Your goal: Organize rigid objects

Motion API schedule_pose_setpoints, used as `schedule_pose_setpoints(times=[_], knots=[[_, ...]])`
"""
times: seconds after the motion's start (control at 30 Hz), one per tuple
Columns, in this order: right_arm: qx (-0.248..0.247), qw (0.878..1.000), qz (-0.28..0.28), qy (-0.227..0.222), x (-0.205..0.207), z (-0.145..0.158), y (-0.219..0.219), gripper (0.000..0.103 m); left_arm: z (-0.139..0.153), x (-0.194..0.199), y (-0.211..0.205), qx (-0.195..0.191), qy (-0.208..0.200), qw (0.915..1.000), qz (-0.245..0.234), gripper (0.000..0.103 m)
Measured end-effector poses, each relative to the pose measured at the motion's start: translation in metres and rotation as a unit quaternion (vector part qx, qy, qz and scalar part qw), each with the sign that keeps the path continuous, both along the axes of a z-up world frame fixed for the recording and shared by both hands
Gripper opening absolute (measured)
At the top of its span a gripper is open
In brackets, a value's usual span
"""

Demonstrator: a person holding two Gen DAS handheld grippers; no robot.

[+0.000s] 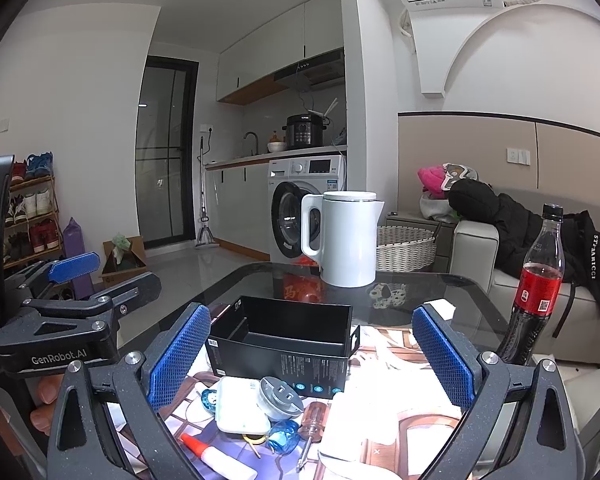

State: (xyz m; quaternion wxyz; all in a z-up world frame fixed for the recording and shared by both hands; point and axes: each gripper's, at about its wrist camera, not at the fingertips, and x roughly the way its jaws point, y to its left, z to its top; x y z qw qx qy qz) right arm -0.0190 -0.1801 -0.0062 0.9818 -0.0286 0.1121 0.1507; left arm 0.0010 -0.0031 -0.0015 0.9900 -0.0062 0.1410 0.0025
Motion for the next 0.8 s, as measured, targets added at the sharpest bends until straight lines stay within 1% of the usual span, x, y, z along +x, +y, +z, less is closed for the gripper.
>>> schedule_pose_setpoints(times=[0.8], knots=[[-0.003, 1.000, 0.003, 0.000, -0.0011, 0.0001, 0.0046, 0.103, 0.0019, 0.0006, -0.0006, 0.000, -0.001, 1.0000, 0.001, 0.103]])
